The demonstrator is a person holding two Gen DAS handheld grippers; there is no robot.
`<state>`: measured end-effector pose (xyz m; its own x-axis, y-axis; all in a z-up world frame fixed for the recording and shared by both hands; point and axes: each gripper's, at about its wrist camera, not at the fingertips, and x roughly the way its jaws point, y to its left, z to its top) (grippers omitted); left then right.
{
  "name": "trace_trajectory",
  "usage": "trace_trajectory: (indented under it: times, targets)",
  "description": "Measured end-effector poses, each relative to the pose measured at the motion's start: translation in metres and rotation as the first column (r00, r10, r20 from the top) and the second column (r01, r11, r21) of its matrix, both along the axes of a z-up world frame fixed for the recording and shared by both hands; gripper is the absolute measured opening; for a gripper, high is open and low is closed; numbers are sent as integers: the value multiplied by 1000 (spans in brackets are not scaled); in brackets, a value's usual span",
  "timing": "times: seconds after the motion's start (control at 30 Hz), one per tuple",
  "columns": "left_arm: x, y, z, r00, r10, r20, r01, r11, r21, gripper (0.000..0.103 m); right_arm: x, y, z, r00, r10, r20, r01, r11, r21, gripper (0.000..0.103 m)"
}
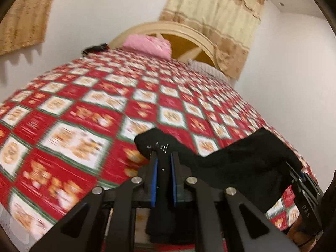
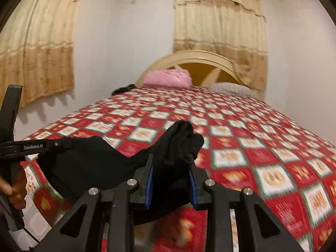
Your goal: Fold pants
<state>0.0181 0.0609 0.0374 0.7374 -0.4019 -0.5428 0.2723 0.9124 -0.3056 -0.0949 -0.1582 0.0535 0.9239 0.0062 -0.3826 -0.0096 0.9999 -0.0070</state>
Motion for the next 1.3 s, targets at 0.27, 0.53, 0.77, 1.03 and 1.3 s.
trace_trajectory:
  times: [0.27, 0.53, 0.77, 1.03, 1.3]
  targets:
    - [38, 64, 36, 979, 152, 137, -162, 985, 64, 7, 68, 60, 21, 985, 158, 67, -159, 987, 3, 26]
    - [47, 98, 28, 993, 119, 15, -119, 992, 41, 12, 71, 71, 29, 982, 176, 72, -173, 984, -50, 25]
    - [33, 65, -42, 964, -132, -229, 123, 991, -56, 56, 20, 34, -5, 997, 76, -23, -77, 995, -69, 24]
    - [37, 47, -74, 925, -123, -358, 99, 991, -84, 73, 2, 7, -60, 990, -16, -138, 10, 999, -42, 18]
    - [40, 35, -74, 904, -176, -389, 110, 976, -186, 23, 1, -1, -69, 989, -26, -143, 33, 998, 46, 17]
